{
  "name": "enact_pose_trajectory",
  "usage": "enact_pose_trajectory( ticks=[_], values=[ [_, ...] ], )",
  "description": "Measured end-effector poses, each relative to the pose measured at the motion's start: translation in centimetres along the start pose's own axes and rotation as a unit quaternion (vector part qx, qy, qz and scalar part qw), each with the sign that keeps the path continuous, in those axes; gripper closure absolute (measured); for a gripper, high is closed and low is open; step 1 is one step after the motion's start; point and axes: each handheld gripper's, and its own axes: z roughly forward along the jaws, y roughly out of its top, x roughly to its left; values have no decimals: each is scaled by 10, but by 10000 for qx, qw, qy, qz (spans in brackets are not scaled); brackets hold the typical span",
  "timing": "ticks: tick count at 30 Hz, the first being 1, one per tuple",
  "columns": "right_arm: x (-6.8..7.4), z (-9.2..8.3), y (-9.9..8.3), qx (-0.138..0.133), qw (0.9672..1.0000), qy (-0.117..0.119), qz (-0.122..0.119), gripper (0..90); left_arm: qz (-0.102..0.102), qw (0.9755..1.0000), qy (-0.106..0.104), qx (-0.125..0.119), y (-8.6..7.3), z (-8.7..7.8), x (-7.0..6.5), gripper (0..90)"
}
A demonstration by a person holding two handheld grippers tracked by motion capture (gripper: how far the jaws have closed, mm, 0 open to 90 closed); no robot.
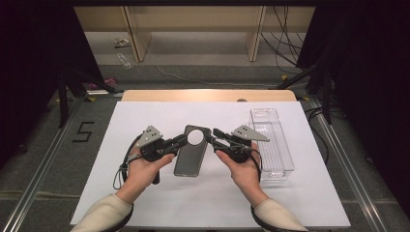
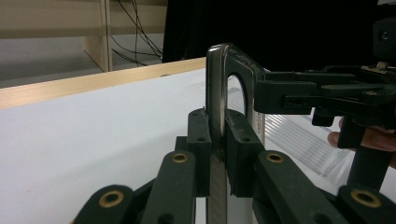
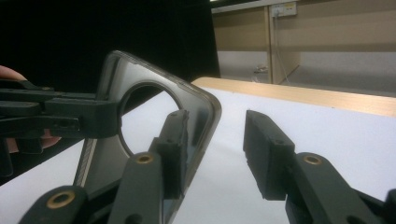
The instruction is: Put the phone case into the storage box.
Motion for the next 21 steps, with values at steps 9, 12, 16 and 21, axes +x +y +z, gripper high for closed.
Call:
enact_pose_trajectory(
  ticks=[9,12,16,21],
  values=[
    [-1,0,-1,-28,9998,82,205,688,51,10000,-21,-15,-1,1,-2,813],
    [-1,0,-1,-20,9997,98,242,719,55,10000,-24,-21,-1,1,-2,813],
    [-1,-1,-1,-11,9995,120,294,747,58,10000,-29,-19,-1,1,-3,813],
    [0,-1,-1,18,9995,122,307,790,75,10000,-26,-25,-2,1,-3,812]
  ],
)
